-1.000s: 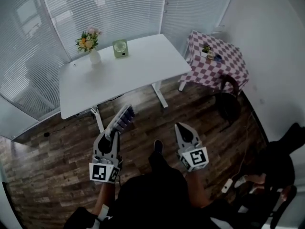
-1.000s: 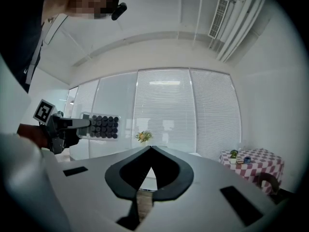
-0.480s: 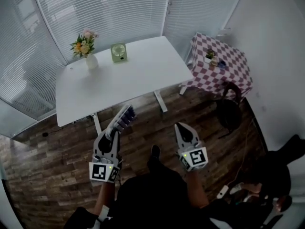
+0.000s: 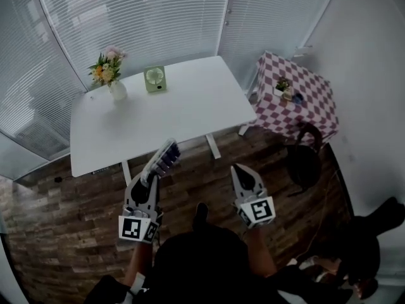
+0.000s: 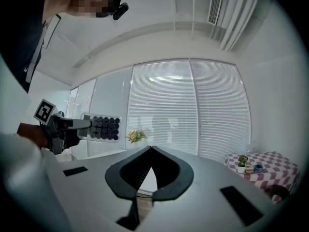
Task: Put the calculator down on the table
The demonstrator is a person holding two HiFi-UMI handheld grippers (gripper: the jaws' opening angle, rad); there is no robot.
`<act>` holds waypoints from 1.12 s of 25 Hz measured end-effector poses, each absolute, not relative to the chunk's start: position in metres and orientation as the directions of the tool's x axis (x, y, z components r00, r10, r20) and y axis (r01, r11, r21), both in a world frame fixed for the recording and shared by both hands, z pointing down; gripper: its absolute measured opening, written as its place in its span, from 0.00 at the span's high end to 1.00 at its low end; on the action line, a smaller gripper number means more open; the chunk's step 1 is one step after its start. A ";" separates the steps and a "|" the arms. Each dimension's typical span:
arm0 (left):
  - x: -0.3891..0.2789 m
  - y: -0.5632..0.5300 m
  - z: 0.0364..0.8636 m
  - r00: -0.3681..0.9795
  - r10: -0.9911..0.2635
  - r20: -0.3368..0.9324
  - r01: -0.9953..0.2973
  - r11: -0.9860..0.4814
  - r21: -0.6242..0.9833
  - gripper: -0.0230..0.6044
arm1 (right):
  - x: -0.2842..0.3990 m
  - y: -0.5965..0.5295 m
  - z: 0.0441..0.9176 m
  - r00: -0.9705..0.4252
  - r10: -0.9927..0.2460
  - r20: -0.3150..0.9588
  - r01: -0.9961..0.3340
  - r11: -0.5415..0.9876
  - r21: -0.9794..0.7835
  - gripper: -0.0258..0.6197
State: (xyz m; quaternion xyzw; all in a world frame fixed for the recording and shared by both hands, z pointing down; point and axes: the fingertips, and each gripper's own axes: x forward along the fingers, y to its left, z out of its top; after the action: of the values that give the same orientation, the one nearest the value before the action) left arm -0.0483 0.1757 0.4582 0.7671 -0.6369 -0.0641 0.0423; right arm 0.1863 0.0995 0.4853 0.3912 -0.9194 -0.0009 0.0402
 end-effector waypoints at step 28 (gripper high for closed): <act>-0.045 0.076 0.461 0.000 -1.000 -0.028 -0.989 -0.004 0.145 0.80 | 0.186 -0.044 0.498 -0.783 -0.617 0.072 -0.619 0.785 0.000 0.95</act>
State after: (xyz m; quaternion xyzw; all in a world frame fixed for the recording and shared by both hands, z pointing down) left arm -0.0447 0.0757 0.4614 0.7057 -0.7046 -0.0615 0.0416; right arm 0.1857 -0.0443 0.4985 0.3274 -0.9442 0.0120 0.0342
